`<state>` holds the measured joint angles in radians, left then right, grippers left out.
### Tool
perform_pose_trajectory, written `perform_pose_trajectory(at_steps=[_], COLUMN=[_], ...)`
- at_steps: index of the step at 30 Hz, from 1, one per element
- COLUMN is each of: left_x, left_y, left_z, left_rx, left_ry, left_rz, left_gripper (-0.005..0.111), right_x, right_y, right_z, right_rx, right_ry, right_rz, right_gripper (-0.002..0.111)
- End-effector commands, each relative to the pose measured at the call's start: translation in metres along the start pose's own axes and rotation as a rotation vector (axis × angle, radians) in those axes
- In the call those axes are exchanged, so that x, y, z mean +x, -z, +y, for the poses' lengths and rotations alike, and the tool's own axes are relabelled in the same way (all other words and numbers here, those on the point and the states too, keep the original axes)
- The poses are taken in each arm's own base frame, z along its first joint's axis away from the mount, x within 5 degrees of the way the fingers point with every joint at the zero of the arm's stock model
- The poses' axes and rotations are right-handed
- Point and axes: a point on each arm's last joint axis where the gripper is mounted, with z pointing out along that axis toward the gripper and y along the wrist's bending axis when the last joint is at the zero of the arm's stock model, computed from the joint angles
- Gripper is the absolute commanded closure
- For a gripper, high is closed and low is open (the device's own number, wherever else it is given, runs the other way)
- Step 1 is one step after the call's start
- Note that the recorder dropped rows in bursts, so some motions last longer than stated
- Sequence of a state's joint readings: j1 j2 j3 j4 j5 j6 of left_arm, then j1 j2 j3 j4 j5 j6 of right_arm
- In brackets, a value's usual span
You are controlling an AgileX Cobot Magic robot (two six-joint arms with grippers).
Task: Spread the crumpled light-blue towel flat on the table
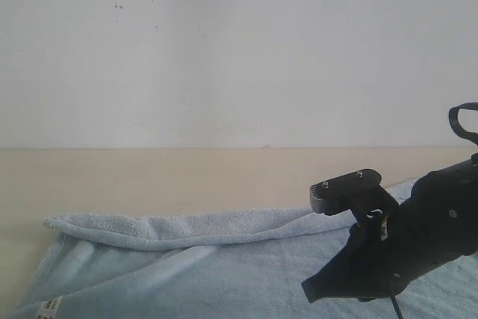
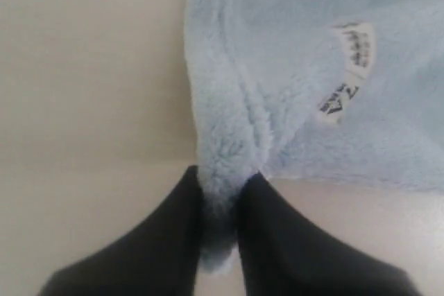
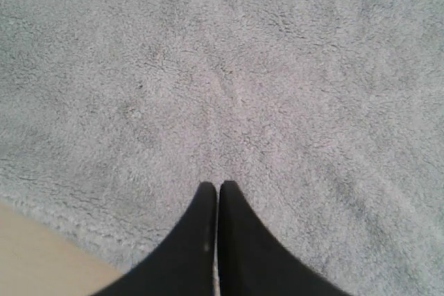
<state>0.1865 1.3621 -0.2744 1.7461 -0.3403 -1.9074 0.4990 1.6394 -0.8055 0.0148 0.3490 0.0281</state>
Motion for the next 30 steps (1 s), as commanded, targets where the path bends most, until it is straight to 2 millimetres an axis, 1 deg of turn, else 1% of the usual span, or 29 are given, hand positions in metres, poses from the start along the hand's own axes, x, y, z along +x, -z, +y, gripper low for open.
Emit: perform_pose_trajectory(at_steps=[1,2,3,5,6,7,9,10,11,12,13,14,15,16,17,23,30], left_x=[-0.037,-0.045,-0.047,-0.055,-0.063,-0.068,-0.087,-0.091,-0.101,-0.106,-0.115,-0.118,-0.128,-0.131,-0.139,-0.154,-0.167], left_y=[0.006,0.008,0.009,0.009,0.007,0.005,-0.012,-0.017,-0.029,-0.034,-0.047,-0.052,-0.062,-0.065,-0.074,-0.094,-0.103], left_z=[-0.011,-0.013,-0.013,-0.01,-0.005,-0.004,-0.008,-0.007,-0.006,-0.007,-0.007,-0.007,-0.006,-0.005,-0.006,-0.007,-0.006], left_rx=[0.057,0.06,0.057,0.009,-0.044,-0.05,0.013,0.02,0.034,0.051,0.087,0.097,0.109,0.112,0.136,0.207,0.22], left_ry=[-0.03,-0.02,-0.013,-0.006,0.011,0.021,0.004,0.005,0.01,0.01,0.011,0.013,0.014,0.024,0.042,0.05,0.067], left_rz=[-0.094,-0.117,-0.127,-0.159,-0.185,-0.192,-0.15,-0.141,-0.118,-0.111,-0.086,-0.075,-0.072,-0.073,-0.073,-0.047,-0.072], left_gripper=[0.054,0.047,0.047,0.049,0.052,0.053,0.054,0.054,0.054,0.054,0.054,0.054,0.054,0.054,0.054,0.058,0.059], right_x=[-0.004,-0.004,-0.004,-0.005,-0.005,-0.006,-0.005,-0.005,-0.004,-0.003,-0.003,-0.003,-0.003,-0.005,-0.007,-0.012,-0.015], right_y=[0.004,0.004,0.004,0.004,0.004,0.004,0.004,0.004,0.004,0.004,0.004,0.004,0.004,0.004,0.004,0.005,0.005], right_z=[0.001,0.001,0.001,0.002,0.002,0.002,0.003,0.003,0.003,0.003,0.003,0.003,0.003,0.003,0.003,0.003,0.002], right_rx=[-0.003,-0.005,-0.008,-0.015,-0.018,-0.019,-0.025,-0.028,-0.03,-0.03,-0.03,-0.03,-0.03,-0.03,-0.029,-0.028,-0.027], right_ry=[0.011,0.005,-0.005,-0.023,-0.033,-0.037,-0.054,-0.063,-0.068,-0.068,-0.068,-0.068,-0.065,-0.066,-0.066,-0.064,-0.058], right_rz=[-0.031,-0.031,-0.031,-0.038,-0.046,-0.051,-0.048,-0.04,-0.029,-0.025,-0.017,-0.017,-0.026,-0.038,-0.062,-0.117,-0.156], right_gripper=[0.108,0.108,0.108,0.108,0.108,0.108,0.108,0.108,0.108,0.108,0.108,0.108,0.108,0.108,0.108,0.108,0.108])
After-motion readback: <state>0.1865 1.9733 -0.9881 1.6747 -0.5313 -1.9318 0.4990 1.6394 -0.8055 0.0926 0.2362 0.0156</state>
